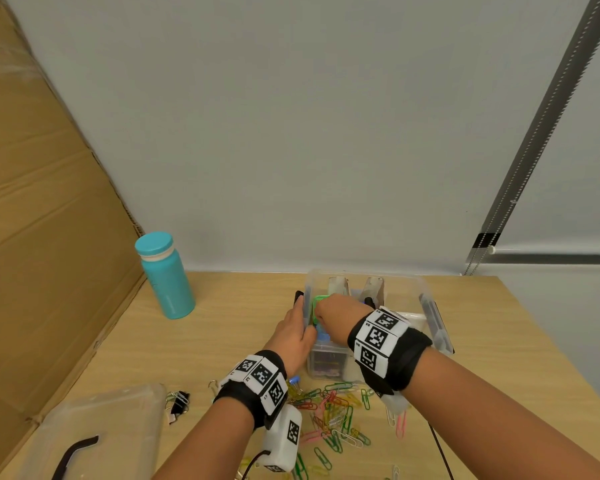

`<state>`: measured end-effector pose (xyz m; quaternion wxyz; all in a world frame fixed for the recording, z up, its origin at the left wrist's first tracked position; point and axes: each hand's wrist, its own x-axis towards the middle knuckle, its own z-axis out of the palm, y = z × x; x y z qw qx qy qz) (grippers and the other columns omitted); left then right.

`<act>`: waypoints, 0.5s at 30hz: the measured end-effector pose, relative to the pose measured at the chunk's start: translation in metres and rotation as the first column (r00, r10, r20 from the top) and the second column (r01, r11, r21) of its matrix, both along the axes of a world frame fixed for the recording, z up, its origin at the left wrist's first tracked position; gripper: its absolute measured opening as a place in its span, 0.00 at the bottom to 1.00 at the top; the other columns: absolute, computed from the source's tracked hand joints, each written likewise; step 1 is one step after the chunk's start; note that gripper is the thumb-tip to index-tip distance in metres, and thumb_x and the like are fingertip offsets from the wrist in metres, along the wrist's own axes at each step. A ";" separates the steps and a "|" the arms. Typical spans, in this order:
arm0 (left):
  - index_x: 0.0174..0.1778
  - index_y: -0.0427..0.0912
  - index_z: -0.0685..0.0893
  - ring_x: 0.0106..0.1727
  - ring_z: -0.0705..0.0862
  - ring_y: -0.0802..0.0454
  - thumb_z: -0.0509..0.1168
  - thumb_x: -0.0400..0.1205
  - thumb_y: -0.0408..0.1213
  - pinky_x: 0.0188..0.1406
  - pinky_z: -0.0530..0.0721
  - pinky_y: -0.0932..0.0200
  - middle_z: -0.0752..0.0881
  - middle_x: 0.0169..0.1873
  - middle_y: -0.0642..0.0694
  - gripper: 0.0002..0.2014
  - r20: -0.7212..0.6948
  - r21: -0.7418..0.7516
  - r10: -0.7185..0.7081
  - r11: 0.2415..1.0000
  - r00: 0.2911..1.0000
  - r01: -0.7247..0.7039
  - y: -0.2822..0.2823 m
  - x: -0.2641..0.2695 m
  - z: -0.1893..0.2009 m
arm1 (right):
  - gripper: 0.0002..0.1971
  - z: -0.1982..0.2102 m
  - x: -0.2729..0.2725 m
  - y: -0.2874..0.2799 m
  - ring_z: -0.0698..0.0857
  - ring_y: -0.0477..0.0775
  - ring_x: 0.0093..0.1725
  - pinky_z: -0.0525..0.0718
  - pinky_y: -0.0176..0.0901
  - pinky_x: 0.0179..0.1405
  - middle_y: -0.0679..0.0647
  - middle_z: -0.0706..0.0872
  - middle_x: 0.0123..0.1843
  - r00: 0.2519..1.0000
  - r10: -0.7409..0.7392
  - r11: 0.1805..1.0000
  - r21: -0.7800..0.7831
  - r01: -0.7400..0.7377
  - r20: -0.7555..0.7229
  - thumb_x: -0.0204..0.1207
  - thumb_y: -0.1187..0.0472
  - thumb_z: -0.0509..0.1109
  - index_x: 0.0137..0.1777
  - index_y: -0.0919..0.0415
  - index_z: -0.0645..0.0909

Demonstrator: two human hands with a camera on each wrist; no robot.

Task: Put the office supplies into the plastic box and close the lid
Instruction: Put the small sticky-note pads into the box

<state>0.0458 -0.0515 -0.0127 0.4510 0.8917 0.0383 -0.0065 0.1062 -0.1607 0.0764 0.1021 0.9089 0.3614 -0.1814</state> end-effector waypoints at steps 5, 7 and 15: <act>0.84 0.52 0.43 0.82 0.58 0.51 0.51 0.82 0.47 0.82 0.60 0.46 0.54 0.84 0.47 0.35 -0.006 0.016 -0.005 1.000 1.000 0.005 0.001 0.001 -0.001 | 0.07 -0.007 0.002 0.005 0.77 0.54 0.36 0.74 0.42 0.45 0.53 0.70 0.30 0.999 -0.045 0.998 -0.033 0.045 0.006 0.80 0.65 0.66 0.47 0.69 0.81; 0.84 0.50 0.43 0.82 0.58 0.50 0.51 0.83 0.46 0.82 0.60 0.47 0.54 0.84 0.47 0.35 -0.018 0.024 -0.009 1.000 1.000 0.009 0.001 0.000 0.000 | 0.07 -0.003 0.001 0.003 0.76 0.52 0.31 0.76 0.43 0.46 0.54 0.75 0.33 0.999 -0.040 0.999 -0.014 0.040 -0.014 0.80 0.66 0.66 0.41 0.67 0.79; 0.83 0.47 0.52 0.81 0.60 0.53 0.46 0.87 0.51 0.76 0.57 0.62 0.58 0.80 0.49 0.28 0.030 0.001 0.104 0.995 0.994 -0.104 0.009 -0.028 0.011 | 0.10 -0.010 -0.030 -0.074 0.82 0.50 0.48 0.81 0.40 0.50 0.49 0.82 0.50 0.989 -0.132 0.732 0.679 0.053 0.065 0.80 0.67 0.62 0.52 0.56 0.83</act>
